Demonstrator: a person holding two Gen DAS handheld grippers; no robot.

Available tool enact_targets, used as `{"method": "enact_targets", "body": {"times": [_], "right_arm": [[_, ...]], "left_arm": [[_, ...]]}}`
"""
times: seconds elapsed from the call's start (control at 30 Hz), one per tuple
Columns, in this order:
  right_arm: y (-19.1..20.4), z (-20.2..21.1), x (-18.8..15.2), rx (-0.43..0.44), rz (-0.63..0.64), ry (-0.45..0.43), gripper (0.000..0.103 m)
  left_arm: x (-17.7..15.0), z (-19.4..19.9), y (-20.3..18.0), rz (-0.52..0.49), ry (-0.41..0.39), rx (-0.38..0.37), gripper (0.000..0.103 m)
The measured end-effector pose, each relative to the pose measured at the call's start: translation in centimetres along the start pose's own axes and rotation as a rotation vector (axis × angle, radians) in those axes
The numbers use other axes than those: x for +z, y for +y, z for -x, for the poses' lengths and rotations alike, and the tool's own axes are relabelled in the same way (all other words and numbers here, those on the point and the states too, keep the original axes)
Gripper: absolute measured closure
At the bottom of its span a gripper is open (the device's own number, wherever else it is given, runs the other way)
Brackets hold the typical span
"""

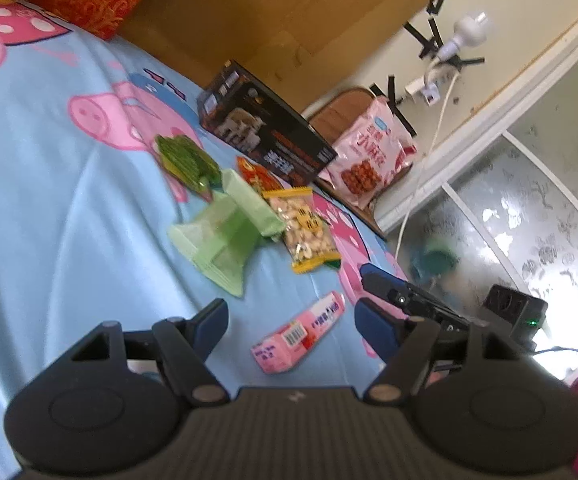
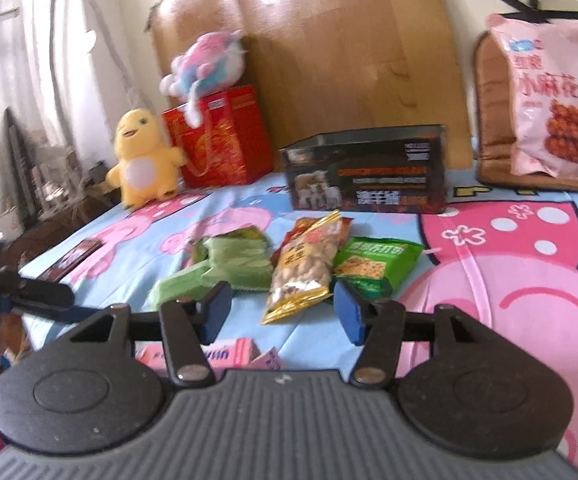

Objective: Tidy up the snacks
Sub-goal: 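Grasp the pink UHA candy stick with the left gripper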

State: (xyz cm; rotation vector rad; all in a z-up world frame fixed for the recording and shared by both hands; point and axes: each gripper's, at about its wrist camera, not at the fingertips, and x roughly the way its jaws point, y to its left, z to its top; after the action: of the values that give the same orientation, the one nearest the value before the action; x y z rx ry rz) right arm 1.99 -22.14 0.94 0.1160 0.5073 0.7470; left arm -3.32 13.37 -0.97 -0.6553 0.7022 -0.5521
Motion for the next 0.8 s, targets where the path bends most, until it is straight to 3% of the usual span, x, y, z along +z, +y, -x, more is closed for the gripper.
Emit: {"method": "enact_targets", "body": {"times": [0.13, 0.33, 0.6, 0.7, 0.8], "right_arm": [[0.4, 0.2, -0.3, 0.063, 0.058, 0.050, 0.043], [0.6, 0.2, -0.9, 0.121, 0.091, 0.117, 0.043], [0.5, -0.8, -1.4, 0.122, 0.111, 0.174, 0.044], [0.8, -1.5, -1.6, 0.133, 0.113, 0.196, 0.053], [1.5, -1.7, -1.8, 0.154, 0.129, 0.202, 0.054]], "left_arm": [[-0.3, -0.8, -0.9, -0.040, 0.041, -0.024, 0.042], [-0.8, -1.2, -1.8, -0.082, 0.084, -0.044, 0.042], [-1.4, -2.7, -1.3, -0.072, 0.161, 0.000, 0.045], [-1.1, -2.8, -1.1, -0.073, 0.152, 0.014, 0.047], [-0.4, -3.0, -1.1, -0.090, 0.122, 0.056, 0.047]]}}
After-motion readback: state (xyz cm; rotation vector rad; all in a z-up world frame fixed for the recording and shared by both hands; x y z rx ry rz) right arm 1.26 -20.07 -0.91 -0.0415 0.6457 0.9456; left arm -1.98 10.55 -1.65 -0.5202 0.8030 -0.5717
